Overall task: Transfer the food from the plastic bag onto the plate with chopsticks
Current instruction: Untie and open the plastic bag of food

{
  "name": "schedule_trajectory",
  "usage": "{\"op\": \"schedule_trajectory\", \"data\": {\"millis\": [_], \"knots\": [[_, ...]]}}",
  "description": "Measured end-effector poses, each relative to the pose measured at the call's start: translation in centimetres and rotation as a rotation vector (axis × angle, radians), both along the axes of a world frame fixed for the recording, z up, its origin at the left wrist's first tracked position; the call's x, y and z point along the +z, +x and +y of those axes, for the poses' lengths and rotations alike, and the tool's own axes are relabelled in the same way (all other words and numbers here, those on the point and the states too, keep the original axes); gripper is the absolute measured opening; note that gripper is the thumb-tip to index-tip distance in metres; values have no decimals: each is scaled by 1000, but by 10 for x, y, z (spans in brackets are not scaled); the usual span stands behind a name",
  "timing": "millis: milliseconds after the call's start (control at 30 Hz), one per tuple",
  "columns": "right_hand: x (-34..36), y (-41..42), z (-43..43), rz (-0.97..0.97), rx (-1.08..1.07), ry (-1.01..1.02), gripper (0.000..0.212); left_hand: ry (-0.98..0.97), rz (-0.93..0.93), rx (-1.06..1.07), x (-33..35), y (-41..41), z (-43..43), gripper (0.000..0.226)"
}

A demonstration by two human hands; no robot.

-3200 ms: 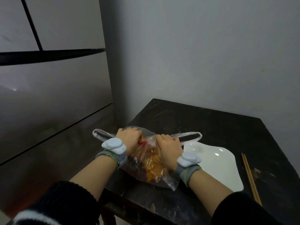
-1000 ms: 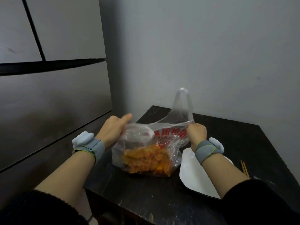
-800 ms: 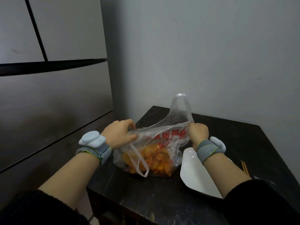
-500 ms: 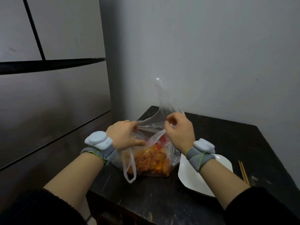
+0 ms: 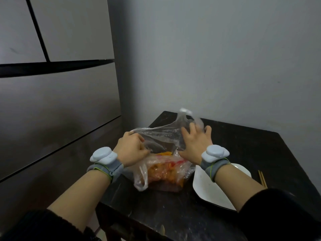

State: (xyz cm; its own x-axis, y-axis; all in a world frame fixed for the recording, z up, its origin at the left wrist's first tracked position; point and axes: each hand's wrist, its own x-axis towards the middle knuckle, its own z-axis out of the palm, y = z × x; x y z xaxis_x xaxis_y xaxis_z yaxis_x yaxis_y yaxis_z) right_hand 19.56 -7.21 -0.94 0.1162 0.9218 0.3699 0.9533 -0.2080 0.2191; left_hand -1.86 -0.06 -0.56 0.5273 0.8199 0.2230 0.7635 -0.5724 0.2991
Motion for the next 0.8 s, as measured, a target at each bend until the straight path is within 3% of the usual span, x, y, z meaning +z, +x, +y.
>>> {"op": "schedule_trajectory", "data": {"millis": [100, 133, 300, 400, 467, 567, 633, 800], "knots": [[-7, 3, 2, 26, -49, -51, 86, 93, 116, -53, -4, 3, -5, 8], [-10, 4, 4, 47, -87, -96, 93, 114, 137, -58, -6, 5, -6, 12], [-26, 7, 17, 375, -306, -260, 95, 36, 219, -22, -17, 11, 3, 80], [-36, 4, 26, 730, -318, -333, 100, -29, 285, -57, -19, 13, 9, 103], [-41, 2, 37, 855, -323, -297, 101, -30, 290, -79, -19, 15, 14, 113], [-47, -3, 46, 759, -332, -156, 63, 24, 292, -102, -21, 15, 20, 119], [-49, -3, 52, 838, -295, -16, 31, 52, 279, -100, -21, 15, 24, 117], [-45, 5, 68, 1669, -167, 195, 18, 65, 109, 53, -29, 23, 37, 87]]}}
